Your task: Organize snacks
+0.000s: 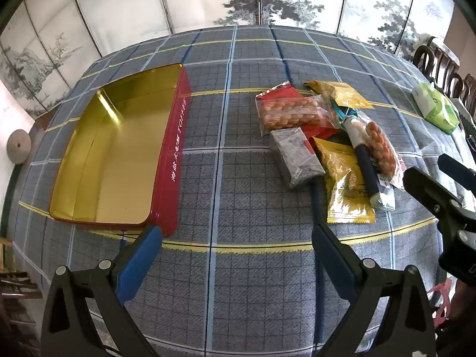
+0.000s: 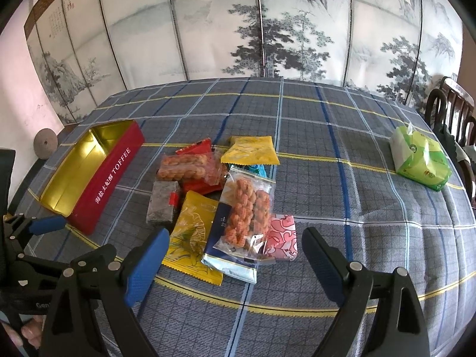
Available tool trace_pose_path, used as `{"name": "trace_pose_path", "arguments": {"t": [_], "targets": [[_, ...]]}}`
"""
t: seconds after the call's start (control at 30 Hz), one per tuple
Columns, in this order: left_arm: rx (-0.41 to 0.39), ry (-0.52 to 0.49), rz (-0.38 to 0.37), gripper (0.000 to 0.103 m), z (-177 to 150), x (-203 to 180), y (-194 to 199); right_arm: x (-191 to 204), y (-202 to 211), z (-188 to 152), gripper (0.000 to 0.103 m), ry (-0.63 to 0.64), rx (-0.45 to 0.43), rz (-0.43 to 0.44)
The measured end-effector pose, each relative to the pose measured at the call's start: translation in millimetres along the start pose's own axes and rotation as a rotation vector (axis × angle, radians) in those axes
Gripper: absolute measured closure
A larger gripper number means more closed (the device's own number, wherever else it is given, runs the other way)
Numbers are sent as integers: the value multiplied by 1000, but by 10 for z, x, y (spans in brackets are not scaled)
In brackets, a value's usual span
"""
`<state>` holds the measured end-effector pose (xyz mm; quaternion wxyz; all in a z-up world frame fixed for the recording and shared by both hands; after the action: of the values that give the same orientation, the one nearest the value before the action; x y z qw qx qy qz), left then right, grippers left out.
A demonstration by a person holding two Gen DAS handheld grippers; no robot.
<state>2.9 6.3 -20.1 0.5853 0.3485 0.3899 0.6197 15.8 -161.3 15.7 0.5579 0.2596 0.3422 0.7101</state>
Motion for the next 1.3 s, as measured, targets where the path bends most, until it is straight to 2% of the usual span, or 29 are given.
{"name": "trace_pose_path", "arguments": {"t": [0.5, 0.57, 0.63, 0.7, 0.83, 1.1, 1.3], "targets": [[1, -6, 12, 3, 15, -11, -45, -5, -45, 3, 12, 5, 4, 4], [0, -3, 9, 3, 19, -3, -51, -9, -59, 6, 26, 0, 7, 7], [-1, -3, 11, 3, 25, 6, -63, -52, -103, -10, 32, -13, 16, 24], [-5, -3, 9, 4, 31, 14, -75, -104, -148, -21, 33, -32, 27, 31], [-2, 4, 9, 8, 64, 29, -111, -223, -256, -25, 52, -66, 44, 52], [-2, -8, 1, 10, 152, -33, -167, -325, -509, 16, 53, -97, 75, 87], [8, -19, 2, 10, 238, -116, -244, -348, -625, 29, 61, -112, 86, 124]]}}
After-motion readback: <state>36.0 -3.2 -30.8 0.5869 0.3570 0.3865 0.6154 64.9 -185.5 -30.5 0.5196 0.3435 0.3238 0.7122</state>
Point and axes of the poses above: each gripper's, at about its wrist camera, not at the fingertips, and y roughly against the way its jaws point, x to its left, z to its top, the point moved 1 cm from there along -y, roughly the way its jaws point, and after that the axes turned 10 degrees about y, right-handed, at the moved point
